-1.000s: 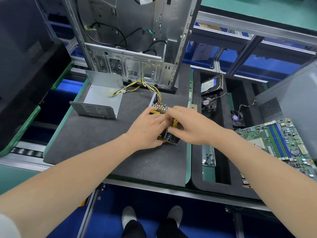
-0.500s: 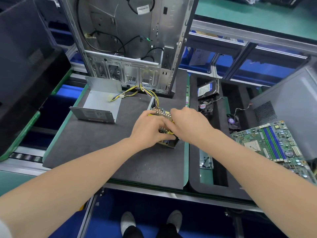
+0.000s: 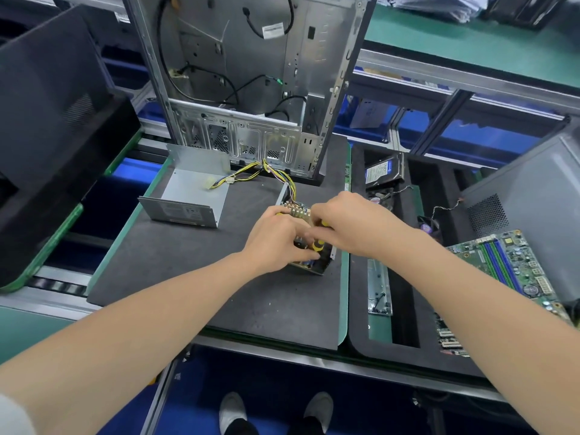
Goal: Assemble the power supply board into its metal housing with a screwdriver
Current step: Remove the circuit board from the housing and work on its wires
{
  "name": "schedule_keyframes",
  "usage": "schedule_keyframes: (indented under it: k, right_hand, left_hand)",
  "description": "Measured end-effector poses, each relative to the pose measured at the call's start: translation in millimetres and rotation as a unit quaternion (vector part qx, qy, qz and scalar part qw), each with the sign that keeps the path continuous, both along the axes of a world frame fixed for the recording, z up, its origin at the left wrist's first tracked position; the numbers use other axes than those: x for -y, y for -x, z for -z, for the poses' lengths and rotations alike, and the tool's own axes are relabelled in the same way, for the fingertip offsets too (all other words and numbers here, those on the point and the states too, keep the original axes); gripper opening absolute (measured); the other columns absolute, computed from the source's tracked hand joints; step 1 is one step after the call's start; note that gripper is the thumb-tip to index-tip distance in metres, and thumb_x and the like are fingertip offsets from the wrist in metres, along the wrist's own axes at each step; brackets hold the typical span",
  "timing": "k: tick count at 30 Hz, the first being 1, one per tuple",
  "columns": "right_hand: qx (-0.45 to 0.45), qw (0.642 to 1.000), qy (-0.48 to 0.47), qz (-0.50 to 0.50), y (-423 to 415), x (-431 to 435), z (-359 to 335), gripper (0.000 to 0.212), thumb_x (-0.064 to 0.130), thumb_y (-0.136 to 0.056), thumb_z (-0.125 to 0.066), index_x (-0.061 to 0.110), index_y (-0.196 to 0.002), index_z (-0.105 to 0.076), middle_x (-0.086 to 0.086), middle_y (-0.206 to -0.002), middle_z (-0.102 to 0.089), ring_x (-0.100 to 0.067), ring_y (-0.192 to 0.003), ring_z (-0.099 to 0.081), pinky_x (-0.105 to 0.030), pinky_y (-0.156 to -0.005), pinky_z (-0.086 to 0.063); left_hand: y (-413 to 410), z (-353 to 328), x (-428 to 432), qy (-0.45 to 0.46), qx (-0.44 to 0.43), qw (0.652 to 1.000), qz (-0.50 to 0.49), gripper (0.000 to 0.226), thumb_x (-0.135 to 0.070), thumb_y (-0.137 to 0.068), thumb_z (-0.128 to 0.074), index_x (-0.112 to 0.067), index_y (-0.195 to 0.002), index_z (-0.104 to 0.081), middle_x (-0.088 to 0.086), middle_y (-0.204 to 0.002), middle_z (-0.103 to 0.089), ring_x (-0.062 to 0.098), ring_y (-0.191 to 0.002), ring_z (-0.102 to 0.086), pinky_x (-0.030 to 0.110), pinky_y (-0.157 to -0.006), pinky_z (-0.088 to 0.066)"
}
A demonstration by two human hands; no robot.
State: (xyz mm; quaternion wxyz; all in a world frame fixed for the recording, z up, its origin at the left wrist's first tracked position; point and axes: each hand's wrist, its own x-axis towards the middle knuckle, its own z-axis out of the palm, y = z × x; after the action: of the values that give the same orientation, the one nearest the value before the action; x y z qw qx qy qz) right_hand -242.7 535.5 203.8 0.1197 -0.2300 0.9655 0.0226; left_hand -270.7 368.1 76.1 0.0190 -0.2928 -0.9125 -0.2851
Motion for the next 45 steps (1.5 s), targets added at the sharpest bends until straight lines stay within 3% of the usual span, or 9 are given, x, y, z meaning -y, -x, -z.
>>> schedule_keyframes:
  k: [3, 8, 13, 16, 22, 30, 35, 38, 45]
  right_hand:
    - [-0.06, 0.995, -0.041, 0.066, -2, 4, 12, 0.051, 0.06, -0.105, -0.043, 0.015, -0.091, -0.061, -0.001, -0.066, -0.032, -0.035, -0.081, -0.06, -0.035, -0.065, -0.039]
    - [-0.106, 0.987, -0.045, 0.108, -10, 8, 14, 0.065, 0.065, -0.106, -0.028, 0.015, -0.082, -0.062, -0.003, -0.067, -0.038, -0.04, -0.084, -0.066, -0.038, -0.065, -0.04]
    - [-0.032, 0.993, 0.115, -0.019, -16, -4, -2, 0.018, 0.036, -0.099, -0.056, 0.02, -0.099, -0.064, 0.002, -0.097, -0.056, -0.026, -0.085, -0.062, -0.045, -0.075, -0.055]
    - [0.016, 0.994, 0.088, -0.068, -12, -8, -9, 0.016, 0.016, -0.094, -0.059, 0.02, -0.108, -0.063, 0.002, -0.103, -0.054, -0.024, -0.093, -0.06, -0.047, -0.081, -0.053]
    - [-0.073, 0.997, -0.009, 0.023, -5, -9, 5, 0.05, 0.06, -0.101, -0.05, 0.014, -0.081, -0.052, -0.001, -0.067, -0.044, -0.034, -0.073, -0.056, -0.035, -0.056, -0.032]
    - [-0.183, 0.978, -0.062, 0.075, -15, 7, 15, 0.069, 0.073, -0.102, -0.027, 0.018, -0.061, -0.038, -0.001, -0.056, -0.032, -0.034, -0.062, -0.054, -0.034, -0.059, -0.033]
    - [-0.026, 0.993, 0.099, -0.054, -15, -10, -3, 0.018, 0.04, -0.1, -0.057, 0.025, -0.107, -0.064, 0.005, -0.102, -0.057, -0.026, -0.089, -0.063, -0.042, -0.074, -0.051]
    - [0.043, 0.995, 0.058, -0.066, -11, -12, -10, 0.016, 0.021, -0.098, -0.059, 0.02, -0.113, -0.066, 0.001, -0.106, -0.058, -0.027, -0.098, -0.062, -0.047, -0.083, -0.052]
    - [-0.108, 0.99, -0.088, 0.028, -11, -5, 5, 0.065, 0.072, -0.101, -0.036, 0.016, -0.067, -0.039, -0.001, -0.059, -0.033, -0.032, -0.065, -0.045, -0.034, -0.059, -0.029]
  left_hand:
    - [-1, 1, -1, 0.0, -0.011, 1.0, 0.0, 0.029, -0.066, -0.073, -0.077, -0.039, -0.083, -0.079, -0.024, -0.082, -0.073, 0.006, -0.107, -0.054, 0.026, -0.109, -0.031]
    - [-2, 0, -2, -0.019, -0.009, 1.0, -0.005, 0.023, -0.063, -0.073, -0.079, -0.041, -0.077, -0.077, -0.025, -0.082, -0.074, 0.003, -0.102, -0.059, 0.019, -0.104, -0.026]
    - [-1, 0, 0, 0.002, -0.014, 1.0, 0.011, 0.022, -0.059, -0.079, -0.075, -0.037, -0.081, -0.074, -0.022, -0.078, -0.071, 0.005, -0.089, -0.061, 0.029, -0.11, -0.03]
    - [-1, -1, 1, 0.007, -0.012, 1.0, 0.024, 0.018, -0.056, -0.079, -0.076, -0.039, -0.077, -0.074, -0.028, -0.08, -0.069, 0.001, -0.084, -0.057, 0.026, -0.109, -0.028]
    - [-2, 1, 0, -0.011, -0.021, 1.0, 0.02, 0.019, -0.057, -0.074, -0.078, -0.039, -0.08, -0.076, -0.035, -0.076, -0.061, -0.005, -0.083, -0.056, 0.028, -0.11, -0.03]
    - [-6, -3, -1, -0.036, -0.055, 0.998, 0.008, 0.025, -0.062, -0.07, -0.08, -0.037, -0.074, -0.081, -0.026, -0.078, -0.074, 0.005, -0.093, -0.06, 0.014, -0.096, -0.021]
    - [-4, -3, 0, 0.007, -0.034, 0.999, 0.024, 0.021, -0.061, -0.077, -0.074, -0.043, -0.069, -0.066, -0.032, -0.066, -0.052, 0.006, -0.083, -0.059, 0.029, -0.107, -0.032]
    - [-4, -1, 1, 0.02, -0.041, 0.998, 0.036, 0.024, -0.06, -0.077, -0.073, -0.037, -0.072, -0.073, -0.032, -0.069, -0.052, 0.004, -0.078, -0.056, 0.03, -0.107, -0.031]
    - [-3, 2, 1, 0.023, -0.045, 0.998, 0.035, 0.024, -0.063, -0.077, -0.07, -0.04, -0.08, -0.077, -0.028, -0.084, -0.064, 0.001, -0.086, -0.058, 0.031, -0.111, -0.031]
